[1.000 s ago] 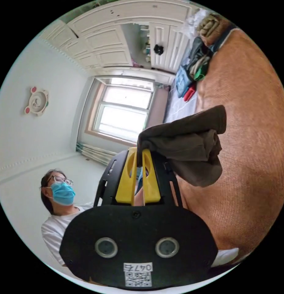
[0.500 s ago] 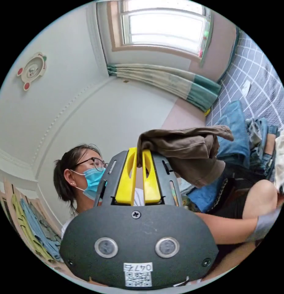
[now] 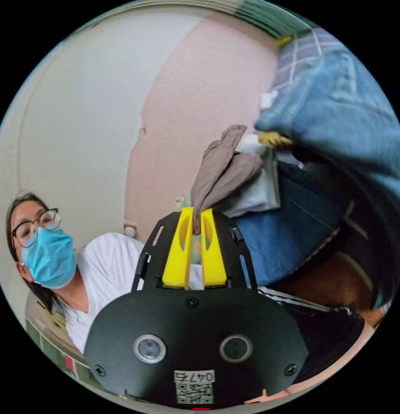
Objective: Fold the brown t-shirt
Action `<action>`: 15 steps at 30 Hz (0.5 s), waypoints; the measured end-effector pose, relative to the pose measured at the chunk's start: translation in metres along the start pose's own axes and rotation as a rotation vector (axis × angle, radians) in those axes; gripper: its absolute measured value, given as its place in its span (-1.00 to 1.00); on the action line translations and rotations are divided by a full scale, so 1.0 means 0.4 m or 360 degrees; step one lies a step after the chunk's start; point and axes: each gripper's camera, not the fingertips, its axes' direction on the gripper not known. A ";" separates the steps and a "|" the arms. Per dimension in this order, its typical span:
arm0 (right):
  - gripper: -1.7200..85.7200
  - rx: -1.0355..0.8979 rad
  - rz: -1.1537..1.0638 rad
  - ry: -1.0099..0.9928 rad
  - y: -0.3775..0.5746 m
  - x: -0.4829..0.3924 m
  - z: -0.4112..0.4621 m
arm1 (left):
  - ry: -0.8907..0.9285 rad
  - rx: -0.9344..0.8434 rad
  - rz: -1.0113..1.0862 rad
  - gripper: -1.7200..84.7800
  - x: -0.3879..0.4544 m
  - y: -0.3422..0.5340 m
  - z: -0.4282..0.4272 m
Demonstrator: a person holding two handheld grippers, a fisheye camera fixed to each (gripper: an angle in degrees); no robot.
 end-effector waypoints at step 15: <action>-0.96 -0.0158 -0.0196 0.0173 -0.272 -0.116 -0.013 | 0.0029 0.0023 -0.0025 -0.98 0.072 0.018 0.076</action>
